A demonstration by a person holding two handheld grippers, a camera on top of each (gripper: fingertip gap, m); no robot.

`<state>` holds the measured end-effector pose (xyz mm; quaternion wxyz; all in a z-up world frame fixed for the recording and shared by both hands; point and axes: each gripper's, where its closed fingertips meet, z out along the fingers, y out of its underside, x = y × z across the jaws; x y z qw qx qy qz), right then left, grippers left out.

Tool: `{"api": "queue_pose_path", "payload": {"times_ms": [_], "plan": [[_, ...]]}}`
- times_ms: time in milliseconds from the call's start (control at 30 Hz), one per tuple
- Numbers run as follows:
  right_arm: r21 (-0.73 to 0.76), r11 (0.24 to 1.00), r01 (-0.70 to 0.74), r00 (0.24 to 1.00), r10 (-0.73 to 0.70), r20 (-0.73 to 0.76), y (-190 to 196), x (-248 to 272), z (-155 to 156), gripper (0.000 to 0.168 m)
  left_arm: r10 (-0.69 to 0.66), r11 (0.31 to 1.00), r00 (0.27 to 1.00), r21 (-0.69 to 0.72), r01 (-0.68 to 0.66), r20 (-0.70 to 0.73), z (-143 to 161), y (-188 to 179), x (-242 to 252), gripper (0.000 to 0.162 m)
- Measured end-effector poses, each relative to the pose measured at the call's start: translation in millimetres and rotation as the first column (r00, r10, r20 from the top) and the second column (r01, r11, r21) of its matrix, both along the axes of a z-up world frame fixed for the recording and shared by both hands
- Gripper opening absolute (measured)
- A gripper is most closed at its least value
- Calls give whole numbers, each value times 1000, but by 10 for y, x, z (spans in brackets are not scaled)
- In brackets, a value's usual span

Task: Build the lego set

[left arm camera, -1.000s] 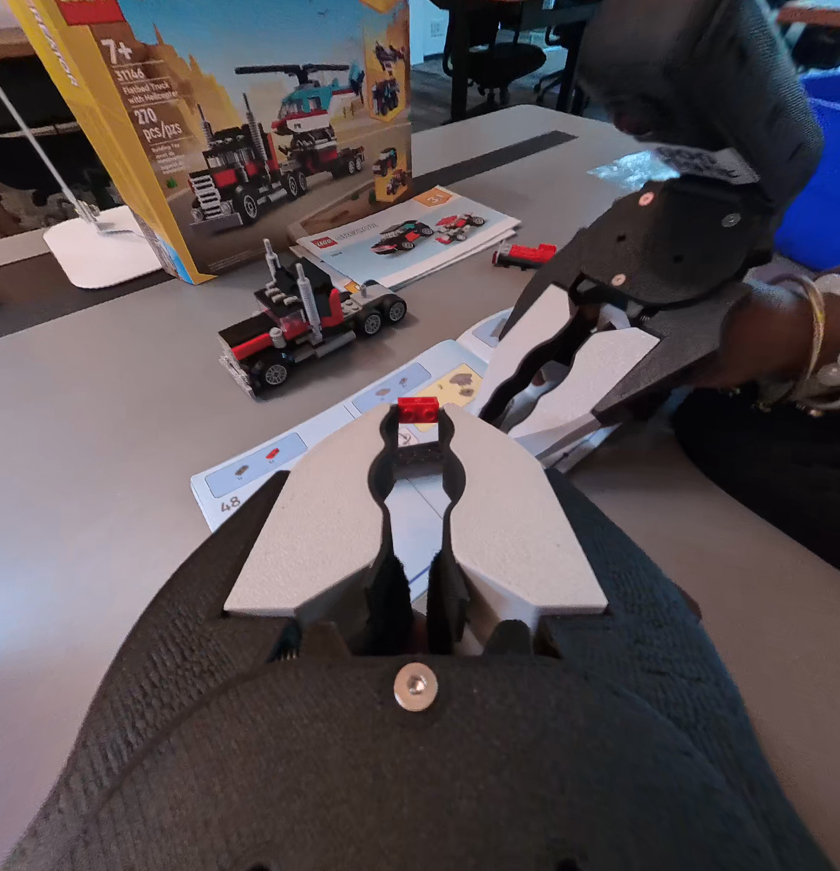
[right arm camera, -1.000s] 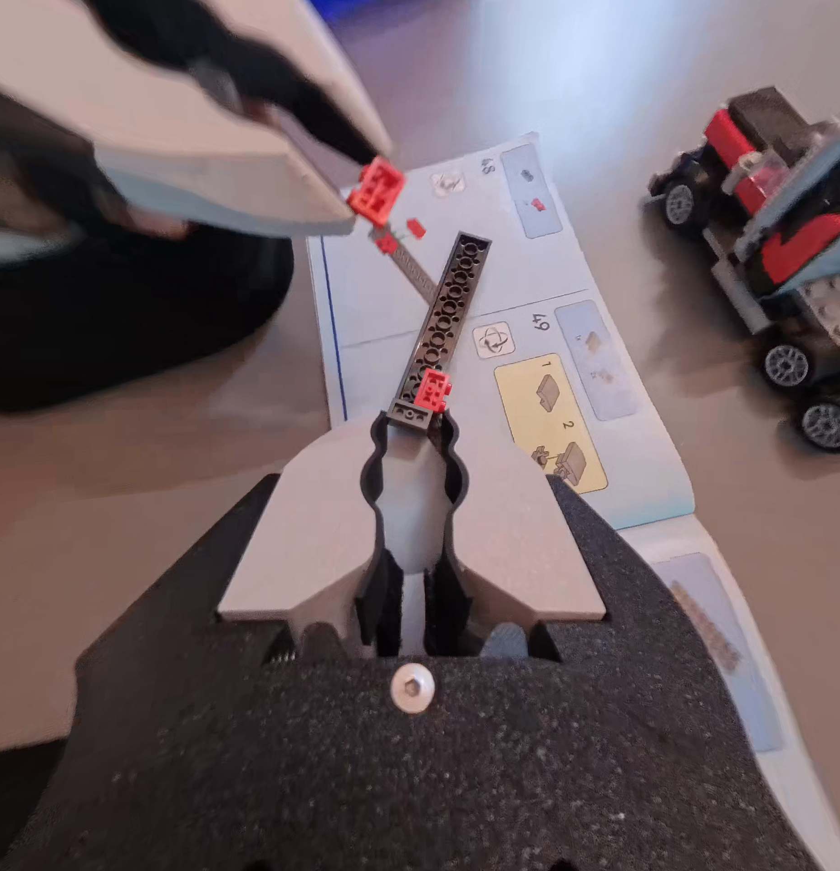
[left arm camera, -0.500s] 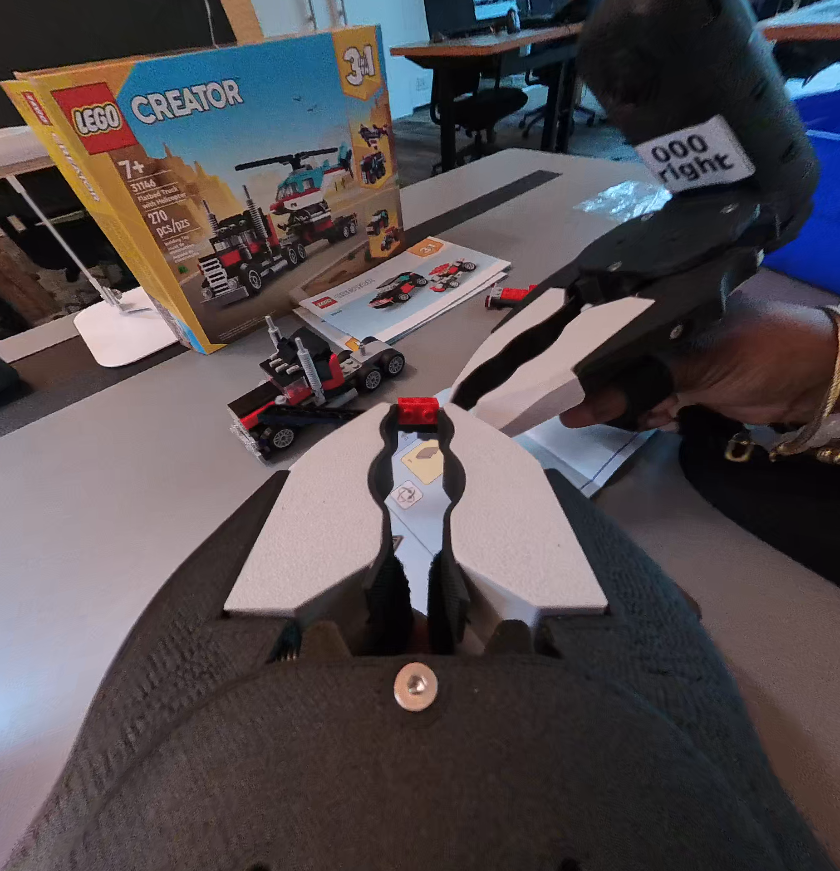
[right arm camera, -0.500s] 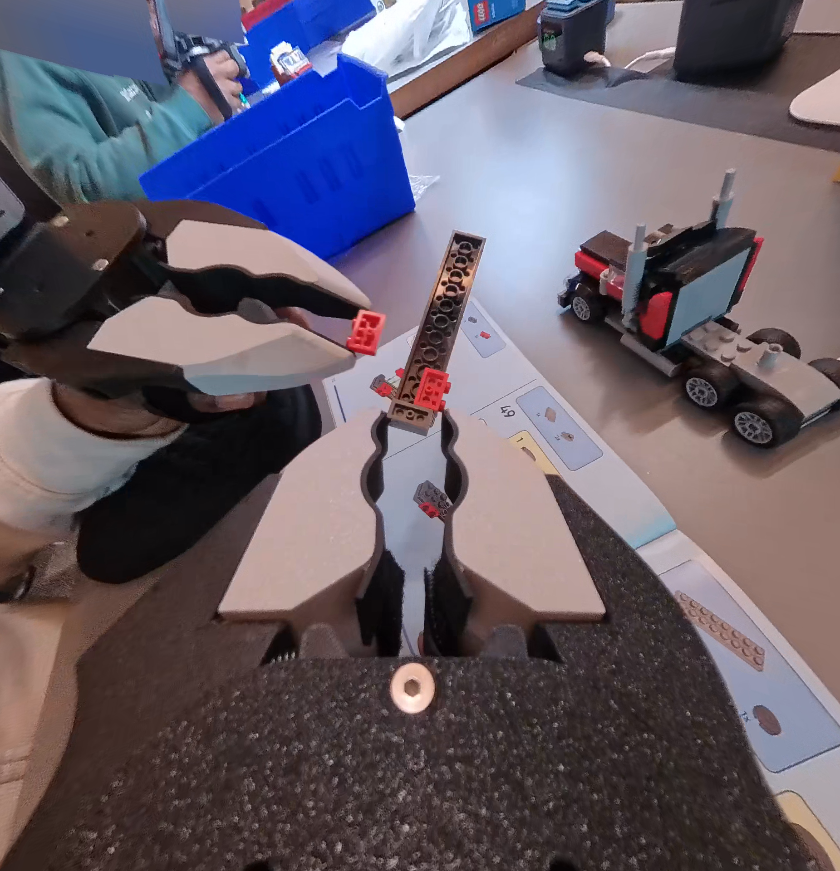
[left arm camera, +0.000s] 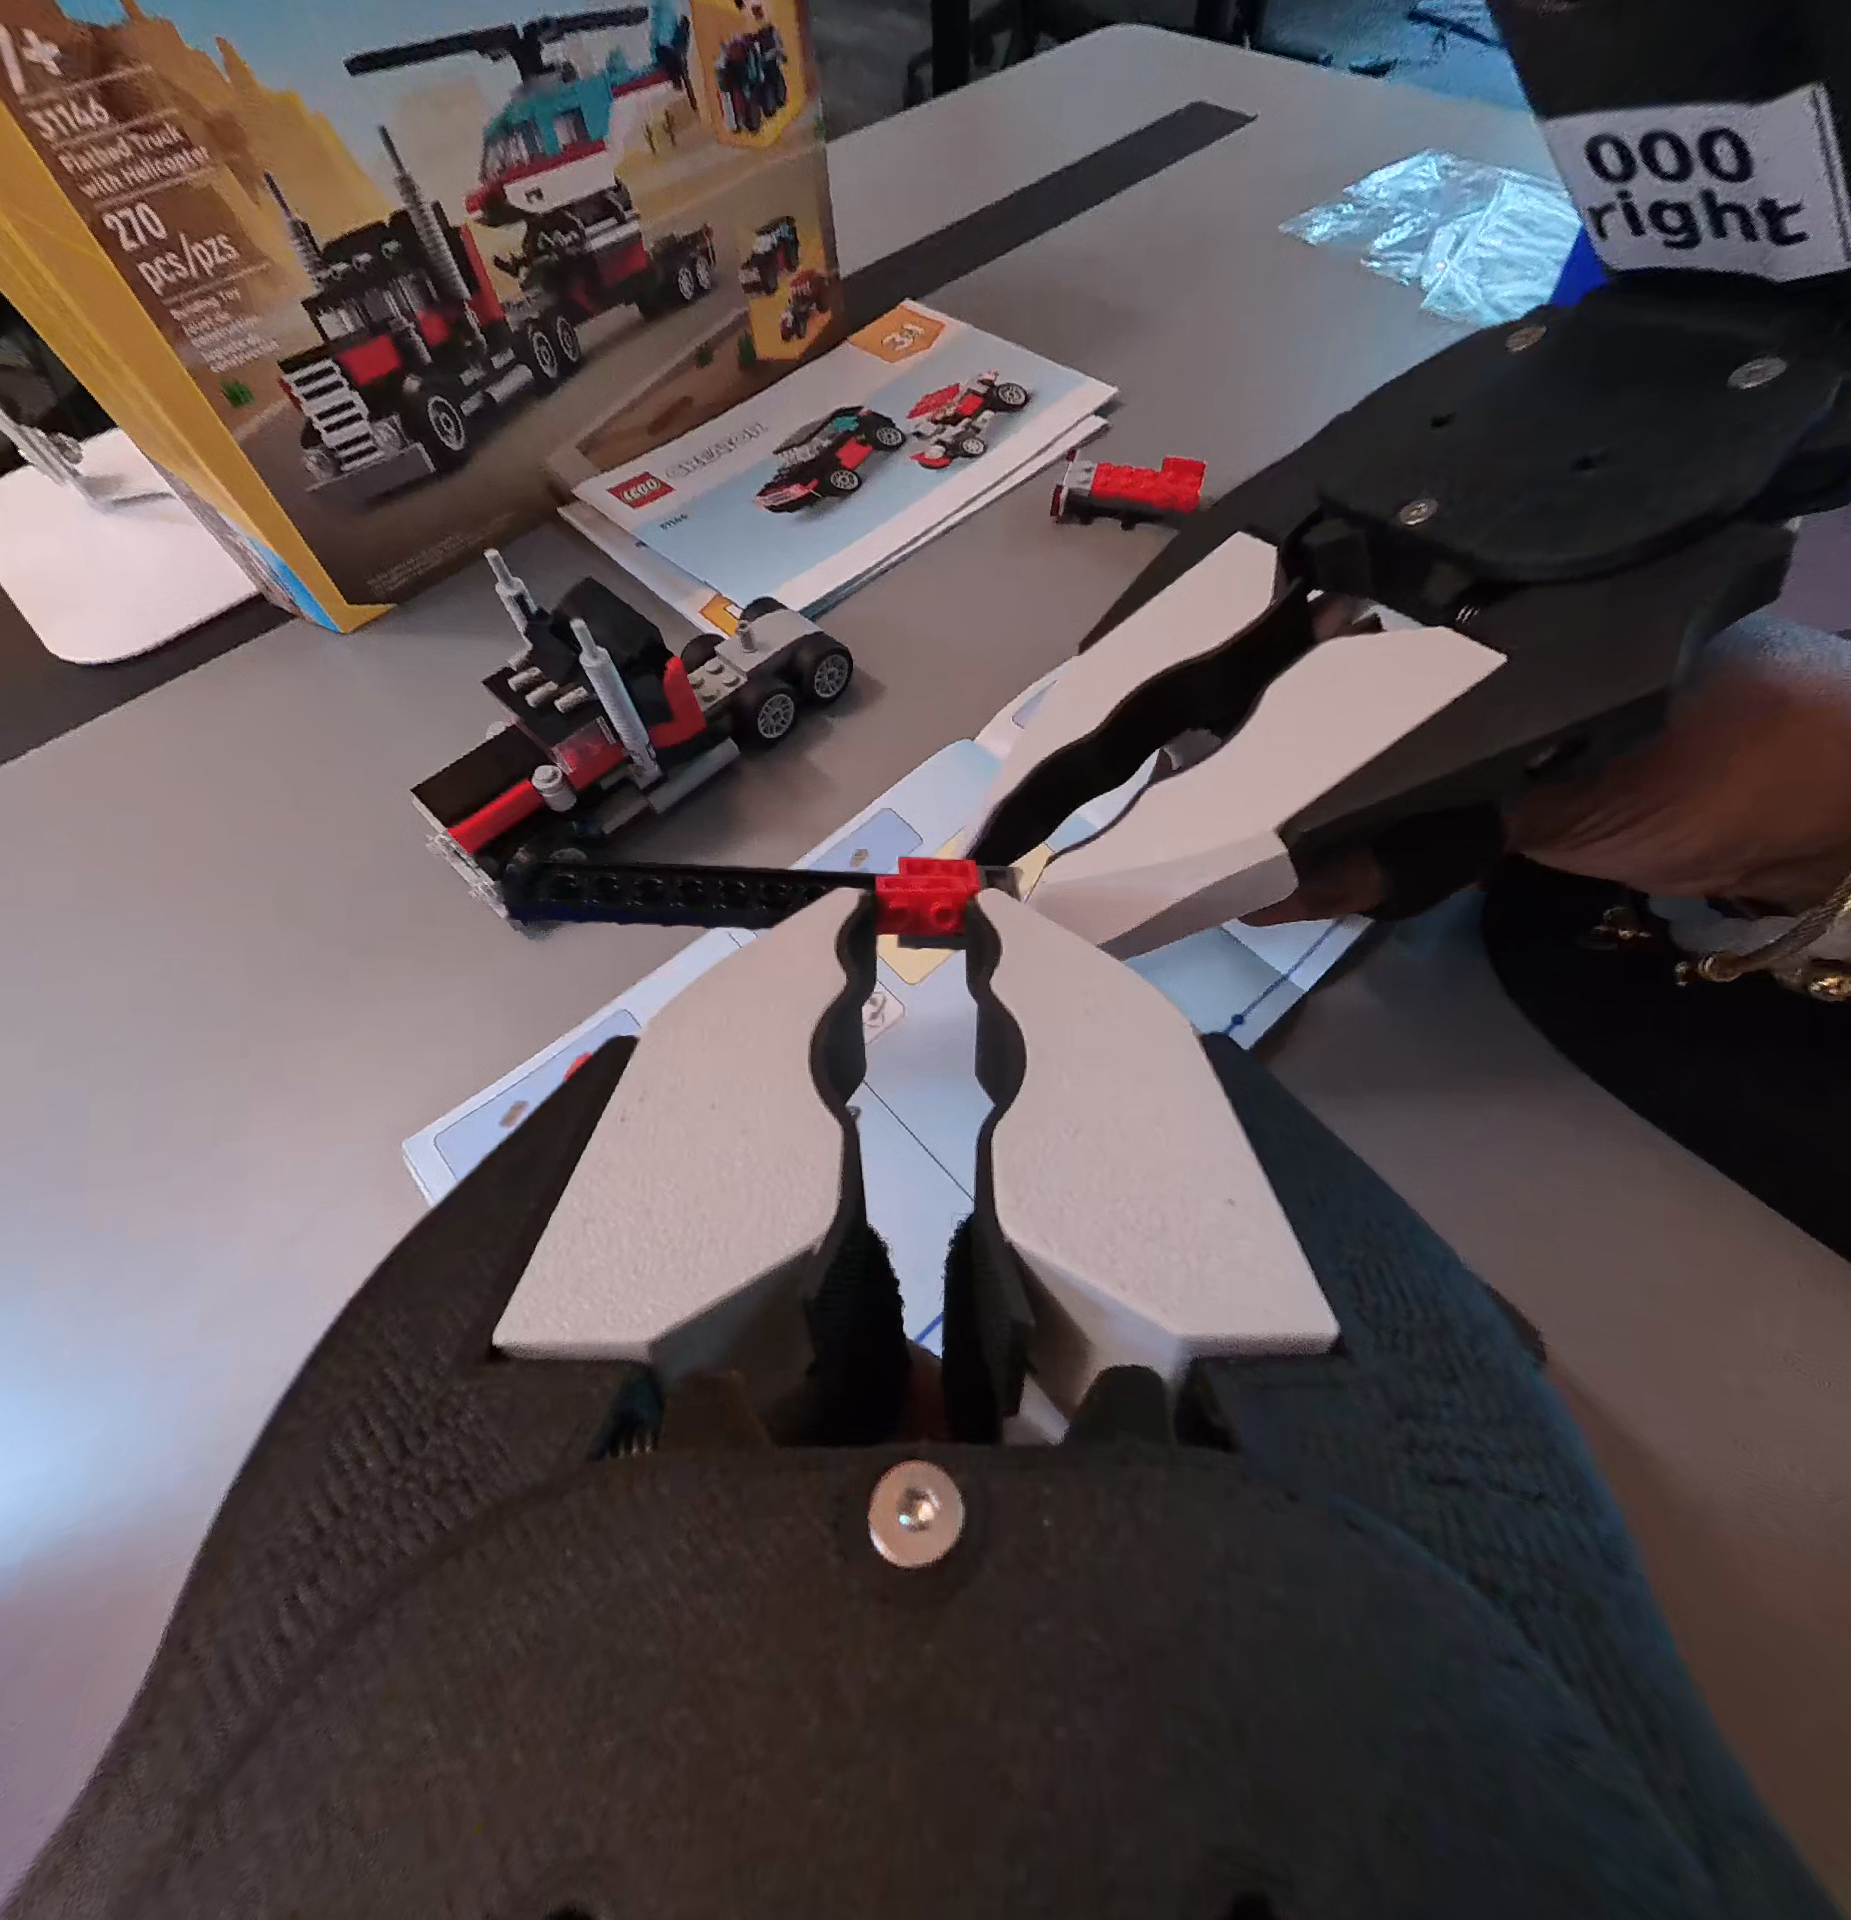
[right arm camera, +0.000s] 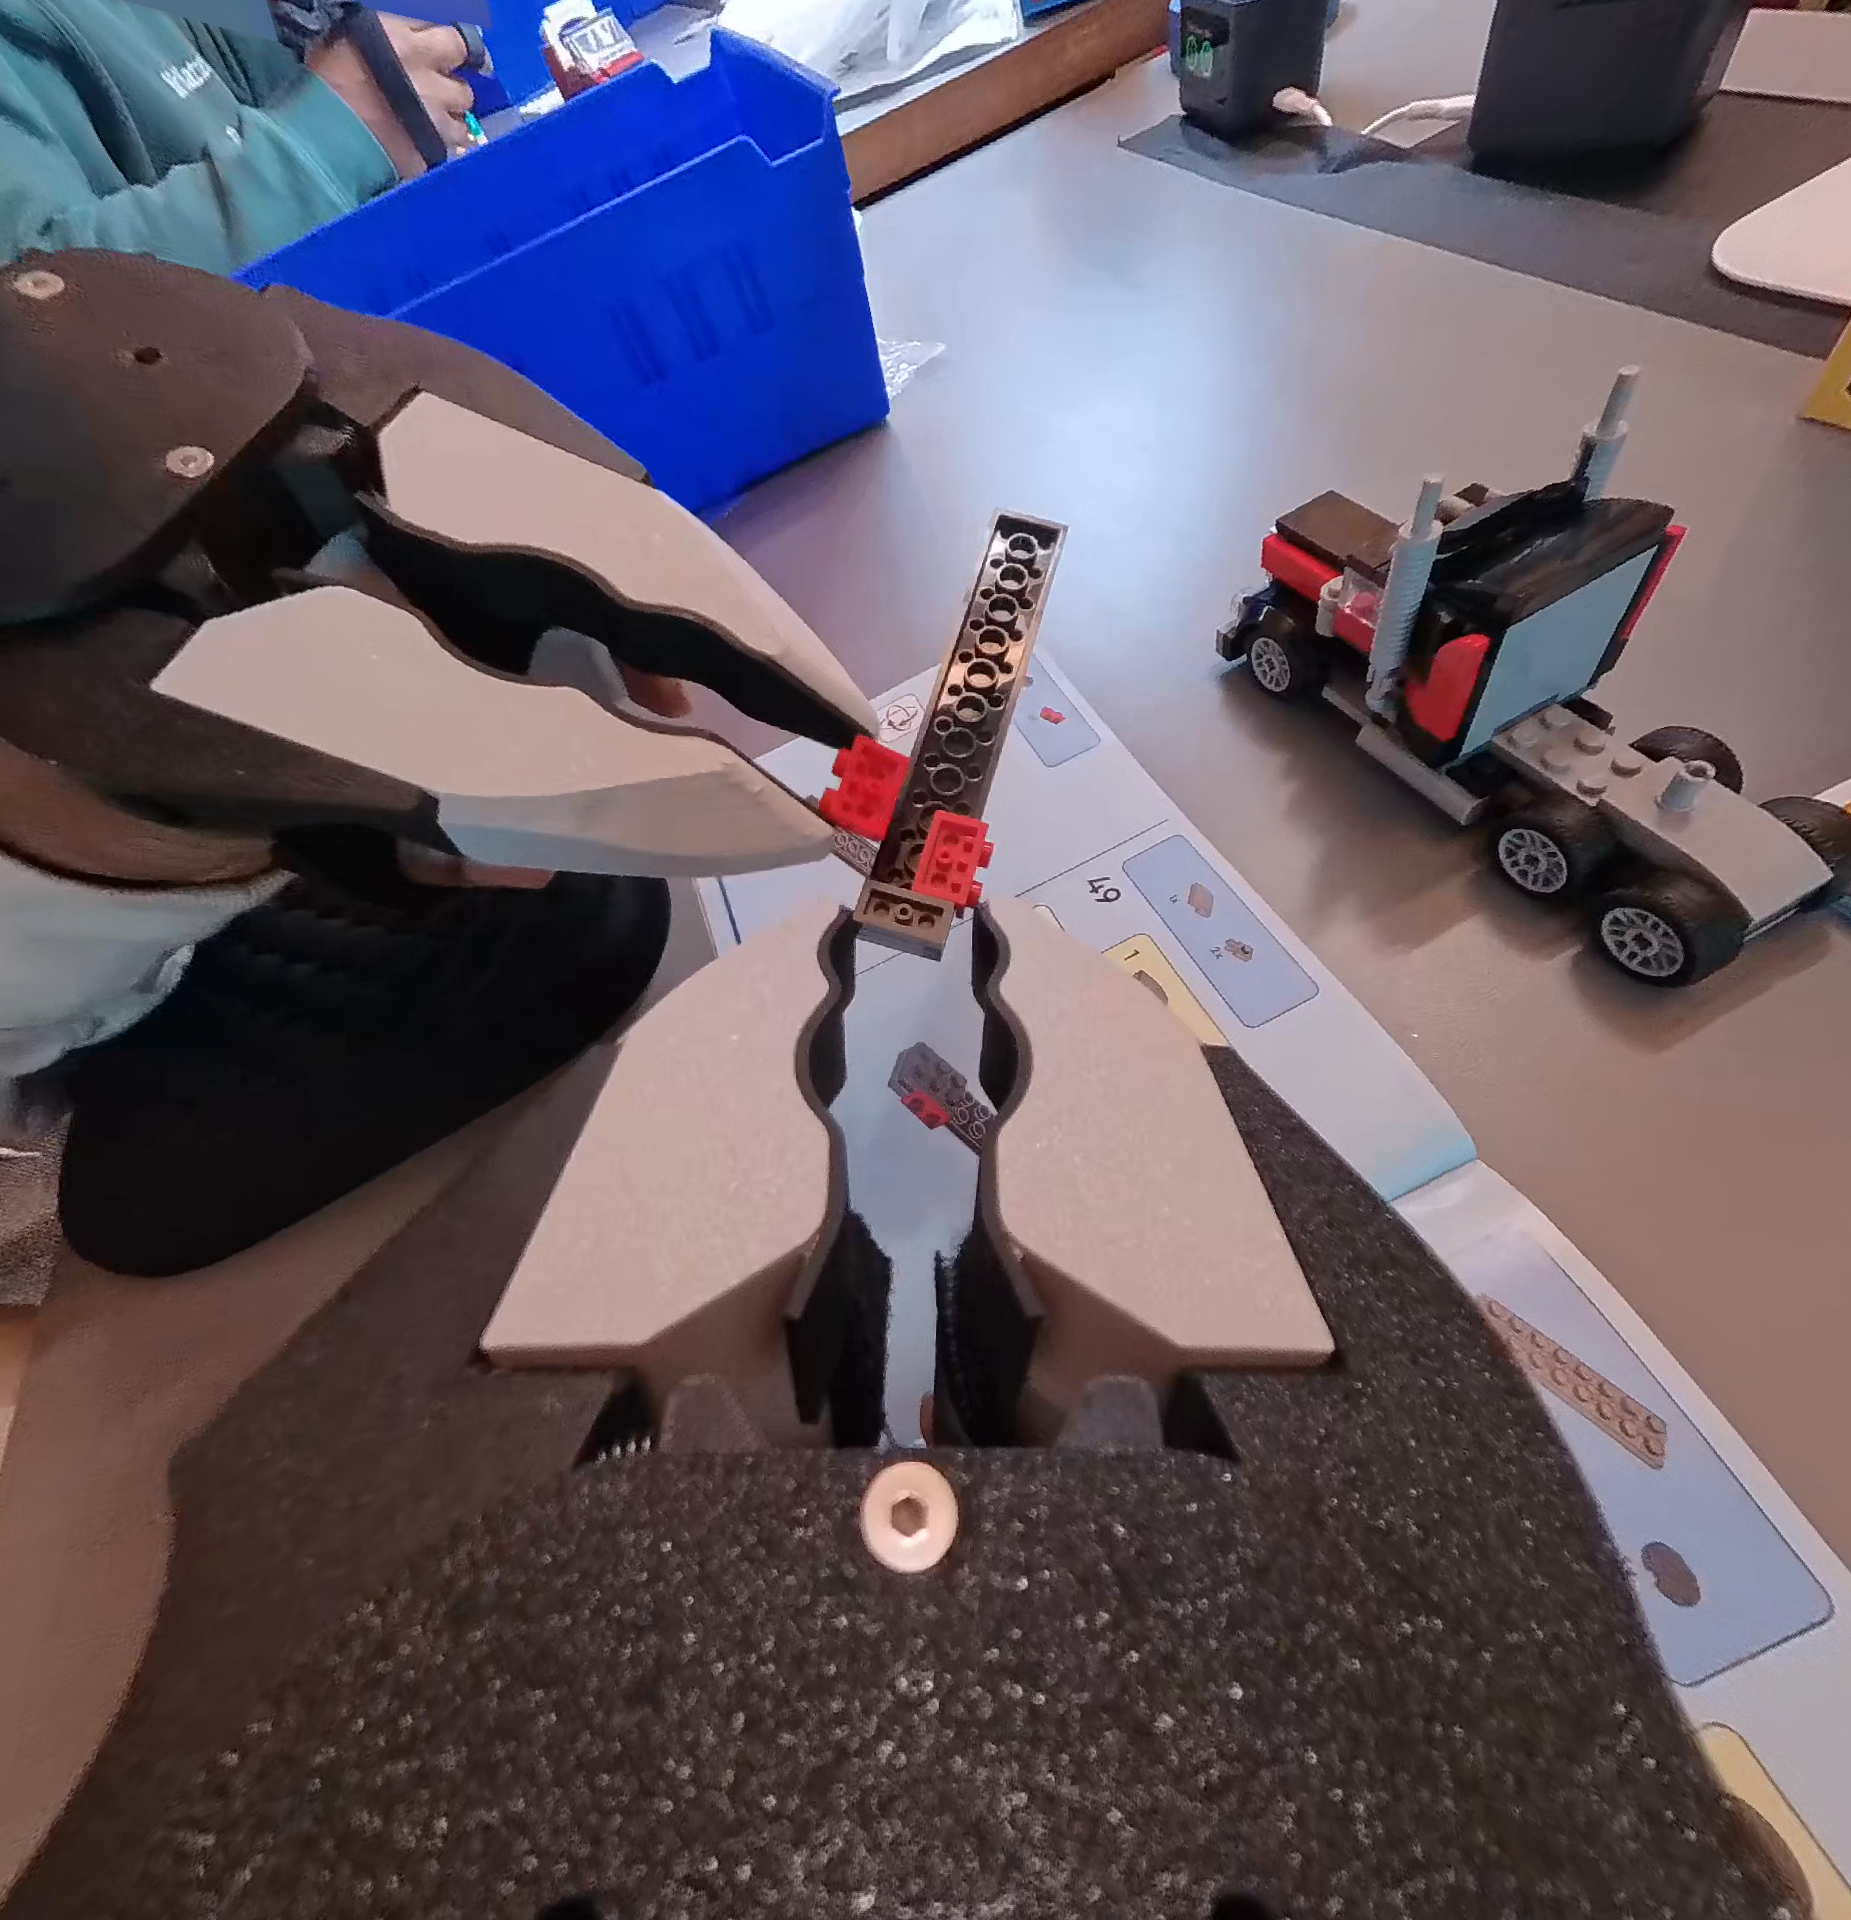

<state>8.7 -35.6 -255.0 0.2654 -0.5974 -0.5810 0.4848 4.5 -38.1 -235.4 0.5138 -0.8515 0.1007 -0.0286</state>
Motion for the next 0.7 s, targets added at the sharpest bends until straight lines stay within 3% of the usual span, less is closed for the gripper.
{"api": "queue_pose_path", "payload": {"times_ms": [700], "plan": [[-161,987,-18,998,9,-60,-30,4,68,22,-18,996,1000,-87,17,-11,-11,26,34,17]]}}
